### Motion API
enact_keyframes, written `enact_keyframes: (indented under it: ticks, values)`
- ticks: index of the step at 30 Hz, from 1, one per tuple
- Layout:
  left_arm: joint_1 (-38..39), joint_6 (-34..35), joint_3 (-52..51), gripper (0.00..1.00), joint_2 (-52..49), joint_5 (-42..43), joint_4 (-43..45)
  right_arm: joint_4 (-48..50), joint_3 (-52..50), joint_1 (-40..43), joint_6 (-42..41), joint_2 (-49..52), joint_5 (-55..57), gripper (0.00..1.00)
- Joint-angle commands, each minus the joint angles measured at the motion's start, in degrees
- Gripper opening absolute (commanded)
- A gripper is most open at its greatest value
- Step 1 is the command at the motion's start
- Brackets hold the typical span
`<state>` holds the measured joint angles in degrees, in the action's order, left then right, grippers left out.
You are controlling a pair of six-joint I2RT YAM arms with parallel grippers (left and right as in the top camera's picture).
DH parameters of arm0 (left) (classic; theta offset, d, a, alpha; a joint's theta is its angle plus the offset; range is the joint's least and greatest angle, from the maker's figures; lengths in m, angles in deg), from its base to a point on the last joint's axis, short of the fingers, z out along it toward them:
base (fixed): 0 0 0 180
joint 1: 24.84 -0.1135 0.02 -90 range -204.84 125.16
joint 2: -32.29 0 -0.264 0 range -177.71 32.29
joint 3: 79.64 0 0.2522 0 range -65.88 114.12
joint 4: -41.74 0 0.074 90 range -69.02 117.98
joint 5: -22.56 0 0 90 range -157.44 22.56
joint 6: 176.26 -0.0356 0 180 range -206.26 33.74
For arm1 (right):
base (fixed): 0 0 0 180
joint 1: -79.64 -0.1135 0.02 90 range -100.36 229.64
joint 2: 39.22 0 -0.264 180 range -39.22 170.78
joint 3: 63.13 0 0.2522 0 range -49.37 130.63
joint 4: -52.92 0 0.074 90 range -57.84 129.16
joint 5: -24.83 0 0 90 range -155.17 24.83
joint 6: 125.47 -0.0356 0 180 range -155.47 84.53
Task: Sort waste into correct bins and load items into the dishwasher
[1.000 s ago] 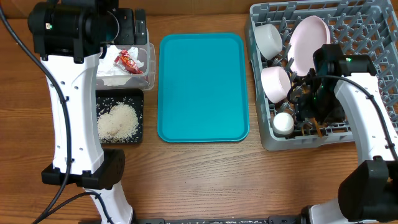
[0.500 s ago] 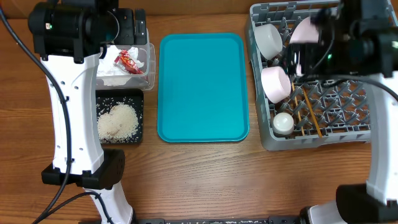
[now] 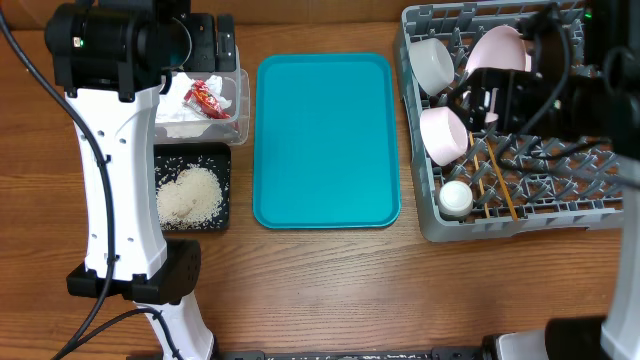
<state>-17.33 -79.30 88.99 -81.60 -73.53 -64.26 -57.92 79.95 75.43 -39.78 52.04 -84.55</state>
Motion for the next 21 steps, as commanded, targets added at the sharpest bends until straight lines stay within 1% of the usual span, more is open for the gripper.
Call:
enact_keyframes:
  ticks: [1, 5, 8, 10, 13, 21]
  values:
    - [0.37, -0.09, -0.04, 1.00, 0.74, -0.33, -0.09, 0.87, 0.92, 0.26, -0.17, -9.16, 8.09, 1.00]
    - [0.39, -0.09, -0.04, 1.00, 0.74, -0.33, -0.09, 7.19, -1.14, 0.33, -0.11, -14.97, 11.82, 1.00]
    - [0.39, -0.09, -0.04, 1.00, 0.74, -0.33, -0.09, 14.53, -7.13, 0.33, 0.04, -20.79, 14.60, 1.00]
    - [0.39, -0.09, -0.04, 1.00, 0.74, -0.33, -0.09, 20.59, -13.94, 0.33, 0.04, -25.33, 16.79, 1.00]
    - [0.37, -0.09, -0.04, 1.00, 0.74, -0.33, -0.09, 31.74, -27.63, 0.48, 0.04, -33.22, 18.88, 1.00]
    - [0.35, -0.09, -0.04, 1.00, 0.74, -0.33, -0.09, 64.70, -70.64, 3.76, 0.00, -55.39, 18.86, 1.00]
